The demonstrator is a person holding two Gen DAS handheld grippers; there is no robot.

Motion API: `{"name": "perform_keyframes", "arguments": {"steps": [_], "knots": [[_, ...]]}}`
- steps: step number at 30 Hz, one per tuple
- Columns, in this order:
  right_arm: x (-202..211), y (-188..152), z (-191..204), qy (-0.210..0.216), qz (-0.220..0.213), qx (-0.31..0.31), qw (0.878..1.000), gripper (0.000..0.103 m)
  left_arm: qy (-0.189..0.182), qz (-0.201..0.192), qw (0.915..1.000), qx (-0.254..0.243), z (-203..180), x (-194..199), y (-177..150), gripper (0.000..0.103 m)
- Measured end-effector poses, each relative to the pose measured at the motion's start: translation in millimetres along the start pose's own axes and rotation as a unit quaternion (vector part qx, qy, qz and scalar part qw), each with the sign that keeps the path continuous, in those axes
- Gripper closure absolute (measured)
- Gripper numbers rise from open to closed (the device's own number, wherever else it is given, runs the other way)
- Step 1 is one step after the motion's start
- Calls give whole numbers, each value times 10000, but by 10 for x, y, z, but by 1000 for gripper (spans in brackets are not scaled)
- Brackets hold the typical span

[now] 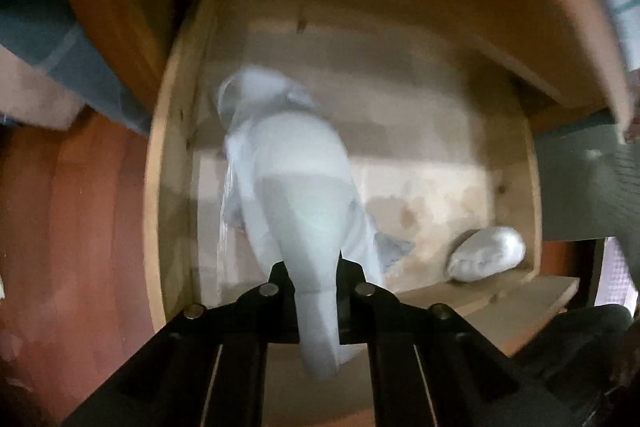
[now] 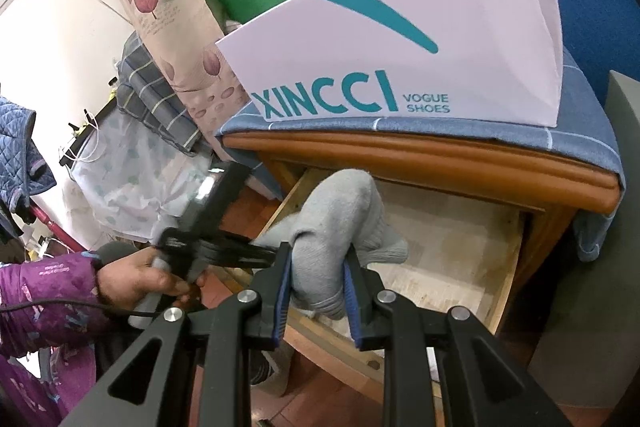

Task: Take underwear out of drawer
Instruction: 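Grasp and lift the white cloth with the left gripper while the right holds the grey sock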

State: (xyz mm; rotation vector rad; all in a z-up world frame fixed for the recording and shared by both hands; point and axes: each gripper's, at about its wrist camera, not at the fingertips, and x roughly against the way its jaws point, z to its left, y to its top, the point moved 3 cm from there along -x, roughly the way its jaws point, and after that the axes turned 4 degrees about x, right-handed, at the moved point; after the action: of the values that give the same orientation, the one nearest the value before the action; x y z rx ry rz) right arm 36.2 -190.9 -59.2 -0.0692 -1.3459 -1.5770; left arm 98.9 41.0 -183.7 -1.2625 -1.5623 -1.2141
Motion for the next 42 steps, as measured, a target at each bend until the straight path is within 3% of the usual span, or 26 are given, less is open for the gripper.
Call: {"name": "perform_keyframes", "arguments": {"steps": [6,11,19,28,31,36,42], "knots": [[45,-10,-24,-18,-75,-49,10000,80,-523,-646,9962,250,-79,526,-72,98],[96,-25,-30,-29,-116,-107,9999,80,-880,-952,9911,290,-161,990,-211,98],[255,-133,-14,-103,-182,-188,9996,80,-1206,-1462,9819,9,-346,1896,-414,97],[405,-226,-72,-76,-324,-349,9988,80,-1469,-2150,9645,-431,-669,2923,-422,97],[438,-227,-66,-58,-381,-331,9987,80,-1519,-2414,9567,-591,-811,3259,-251,97],[478,-219,-30,7,-474,-271,9985,80,-1273,-2736,9490,-913,-1069,3583,179,97],[498,-211,-28,79,-515,-298,9982,80,-640,-2730,9511,-1299,-1342,3345,947,96]]}}
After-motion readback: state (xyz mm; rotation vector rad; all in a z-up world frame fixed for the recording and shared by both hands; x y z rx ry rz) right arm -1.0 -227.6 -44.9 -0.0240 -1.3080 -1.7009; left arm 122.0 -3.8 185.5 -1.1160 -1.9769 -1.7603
